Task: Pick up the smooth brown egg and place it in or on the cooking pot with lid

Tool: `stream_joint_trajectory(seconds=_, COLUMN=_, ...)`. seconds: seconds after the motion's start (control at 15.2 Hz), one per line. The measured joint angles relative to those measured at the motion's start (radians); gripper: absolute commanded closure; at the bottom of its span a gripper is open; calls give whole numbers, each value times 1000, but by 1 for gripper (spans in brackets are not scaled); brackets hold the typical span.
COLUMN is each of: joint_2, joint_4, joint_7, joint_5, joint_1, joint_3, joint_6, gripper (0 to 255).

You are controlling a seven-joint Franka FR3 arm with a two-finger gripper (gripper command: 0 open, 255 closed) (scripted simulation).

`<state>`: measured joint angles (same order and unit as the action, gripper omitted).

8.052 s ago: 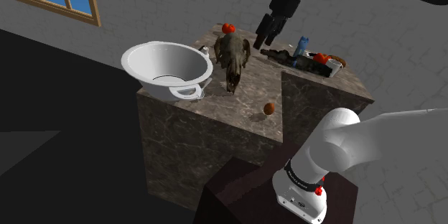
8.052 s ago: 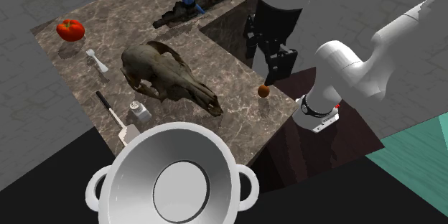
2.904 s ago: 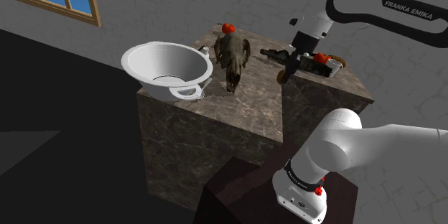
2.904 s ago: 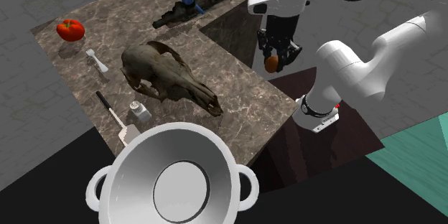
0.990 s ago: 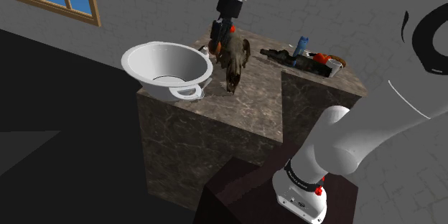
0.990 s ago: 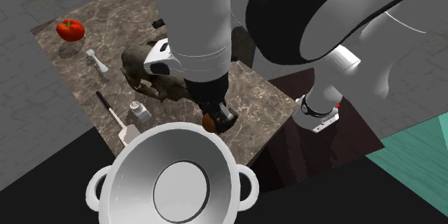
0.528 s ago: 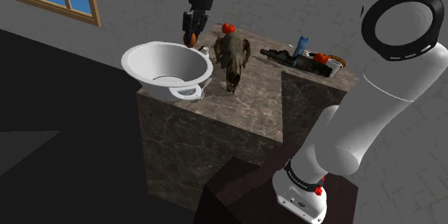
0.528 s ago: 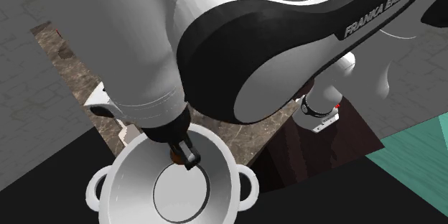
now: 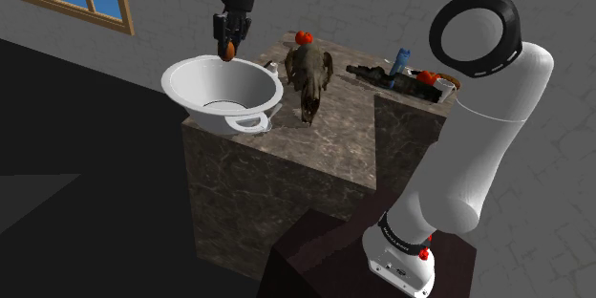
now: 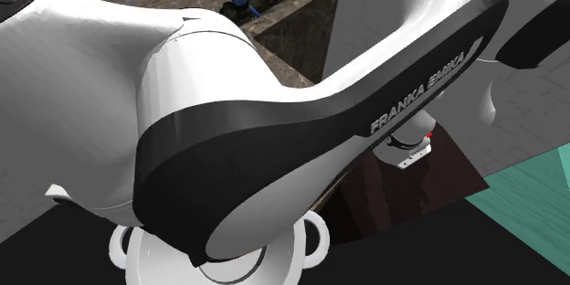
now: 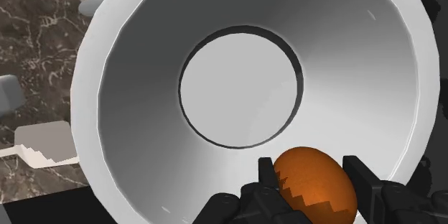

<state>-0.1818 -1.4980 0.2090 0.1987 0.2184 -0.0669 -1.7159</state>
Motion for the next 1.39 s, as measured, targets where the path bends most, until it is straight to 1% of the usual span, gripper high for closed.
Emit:
stream_joint_trajectory(seconds=0.73, joint_2=-2, joint_4=-142, joint_7=22, joint_5=6, joint_1=5, joint_3=3, joint_6=-143, gripper=255)
stream_joint_trajectory(seconds=1.12, joint_2=0, joint_4=-154, joint_7=22, joint_5=6, joint_1=6, joint_3=3, joint_6=-153, gripper=255)
stream_joint_trajectory(seconds=1.19, joint_2=0, joint_4=-154, joint_7=22, joint_5=6, joint_1=6, joint_3=3, joint_6=-153, gripper=0)
stream_joint_trajectory(seconds=1.39, joint_2=0, joint_4=-154, joint_7=22, joint_5=6, joint_1=6, joint_3=3, joint_6=-153, gripper=0)
